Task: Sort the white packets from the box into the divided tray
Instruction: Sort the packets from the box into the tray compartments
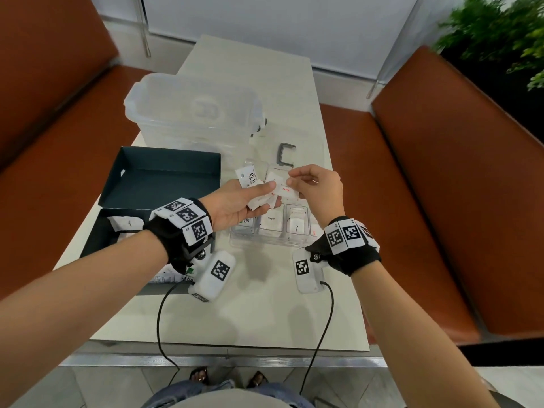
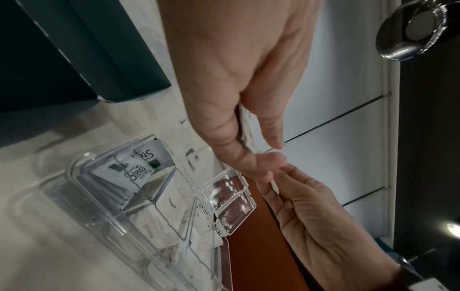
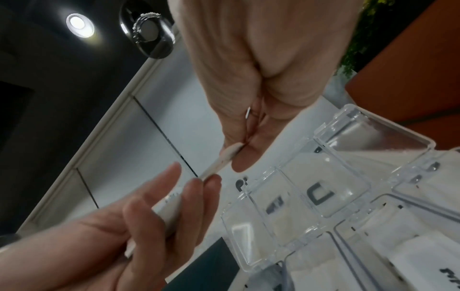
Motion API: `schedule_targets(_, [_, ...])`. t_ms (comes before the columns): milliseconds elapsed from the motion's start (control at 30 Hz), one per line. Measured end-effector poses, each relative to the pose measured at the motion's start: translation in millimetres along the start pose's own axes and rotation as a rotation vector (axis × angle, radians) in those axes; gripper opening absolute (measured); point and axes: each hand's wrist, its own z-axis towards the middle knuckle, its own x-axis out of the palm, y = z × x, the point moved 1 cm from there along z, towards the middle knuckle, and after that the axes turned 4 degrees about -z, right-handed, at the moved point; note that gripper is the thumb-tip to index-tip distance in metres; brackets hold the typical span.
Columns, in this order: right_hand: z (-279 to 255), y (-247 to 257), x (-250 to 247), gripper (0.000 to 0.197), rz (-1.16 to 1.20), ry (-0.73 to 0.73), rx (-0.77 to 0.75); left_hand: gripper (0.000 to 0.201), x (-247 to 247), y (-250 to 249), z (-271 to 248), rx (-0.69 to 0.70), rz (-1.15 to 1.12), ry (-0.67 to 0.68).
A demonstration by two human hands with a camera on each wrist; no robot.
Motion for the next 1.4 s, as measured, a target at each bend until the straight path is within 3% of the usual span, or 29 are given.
schedule_targets(133, [-5,-1,2,0.01,-0.017,0.003,-0.037,0.031,2,2,3,0.055,0.065,-0.083])
schedule_targets(333, [-6,-4,5,0.009,-0.121,-0.094,-0.088,0.025,7,5,0,0.109,0.197,-0.012])
schedule_targets(467, [-8,-4,9,0.01,-0.176,-0.113,-0.114,0.016,9,4,2,0.138,0.216,-0.058])
schedule_targets(667, [-5,-4,3,0.018,-0.152,0.084,-0.079,0.024,2,4,4,0.17,0.34,-0.06])
schedule_targets(867, [-5,-3,0,0.018,-0.089,0.177,-0.059,0.03,-3,6,5,0.196,0.365,-0.088])
schedule_targets(1000, [0,-3,-8,0.01,-0.071,0.196,-0.004,0.031,3,8,8,0.209,0.413,-0.084])
schedule_targets(1100, [9,-13,-23,0.006,-0.104,0.074,0.091,0.035,12,8,12,0.208,0.448,-0.074])
schedule_targets(1200, [16,-36,-45,0.012,-0.304,-0.099,0.192,0.036,17,9,15,0.199,0.458,-0.08])
schedule_targets(1400, [6,-78,-42,0.014,-0.548,-0.096,0.441,0.033,18,14,19,0.177,0.418,-0.079])
